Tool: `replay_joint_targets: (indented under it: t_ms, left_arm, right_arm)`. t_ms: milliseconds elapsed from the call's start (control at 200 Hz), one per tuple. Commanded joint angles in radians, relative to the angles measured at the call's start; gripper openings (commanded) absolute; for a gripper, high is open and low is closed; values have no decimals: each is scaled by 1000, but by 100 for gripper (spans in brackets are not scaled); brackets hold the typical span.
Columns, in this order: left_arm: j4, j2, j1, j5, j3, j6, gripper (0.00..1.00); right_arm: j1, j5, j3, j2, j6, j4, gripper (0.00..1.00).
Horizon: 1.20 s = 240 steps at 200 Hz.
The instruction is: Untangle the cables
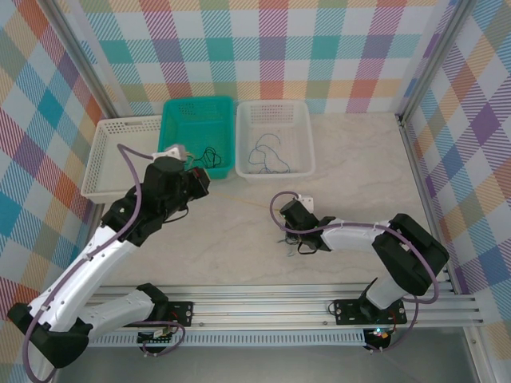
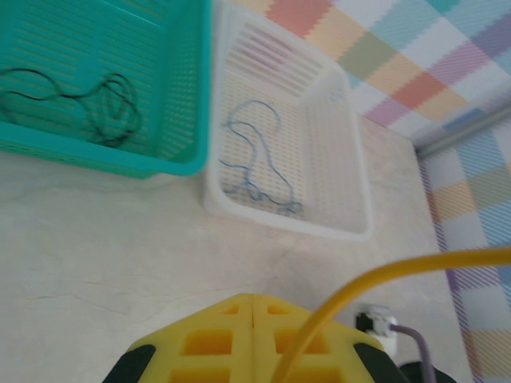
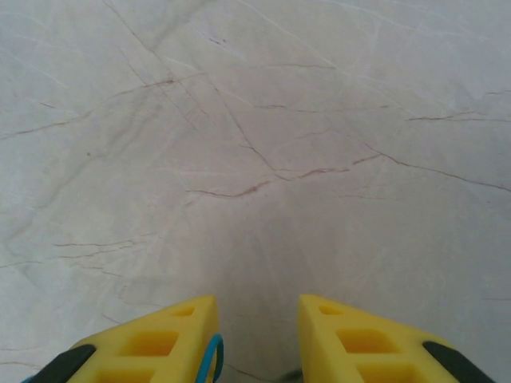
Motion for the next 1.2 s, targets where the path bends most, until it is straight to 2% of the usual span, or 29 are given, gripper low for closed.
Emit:
replay_joint_targets:
  t_ms: [0, 85, 190, 285, 455, 575, 660, 740, 820, 945, 1090, 1195]
  left_arm:
    - [-110, -59, 54, -125, 48, 6, 0]
    - [-160, -89, 96, -168, 51, 2, 0]
    - [-185, -113, 148, -160, 39, 5, 0]
    - [-225, -113, 181, -182, 40, 1, 0]
    - [-339, -123, 247, -328, 71, -18, 0]
    - [-366, -135, 293, -367, 81, 4, 0]
    - [-389, -138, 316, -398, 94, 5, 0]
    - [-370, -151, 325, -372, 90, 24, 0]
    - [-366, -149, 327, -360, 93, 28, 0]
    - [-442, -136, 361, -464, 140, 25, 0]
    - [-435, -157, 405, -461, 136, 48, 0]
    - [-444, -143, 427, -466, 112, 38, 0]
  right_arm:
    - [-26, 39, -10, -8, 36, -70, 29]
    - [-40, 38, -23, -14, 46, -68, 22]
    - [-51, 38, -35, -25, 40, -61, 8]
    - [-67, 38, -44, -34, 46, -65, 3]
    - [-130, 19, -86, -72, 88, -71, 1]
    - [-159, 14, -100, -90, 100, -82, 5]
    - [-177, 13, -101, -91, 121, -98, 12]
    - [-178, 3, -105, -96, 115, -84, 13]
    - [-181, -8, -106, -97, 116, -75, 9]
    - [-237, -64, -135, -93, 145, -47, 4]
    - [-246, -69, -142, -101, 138, -39, 3]
    - [-277, -93, -168, -111, 192, -11, 0]
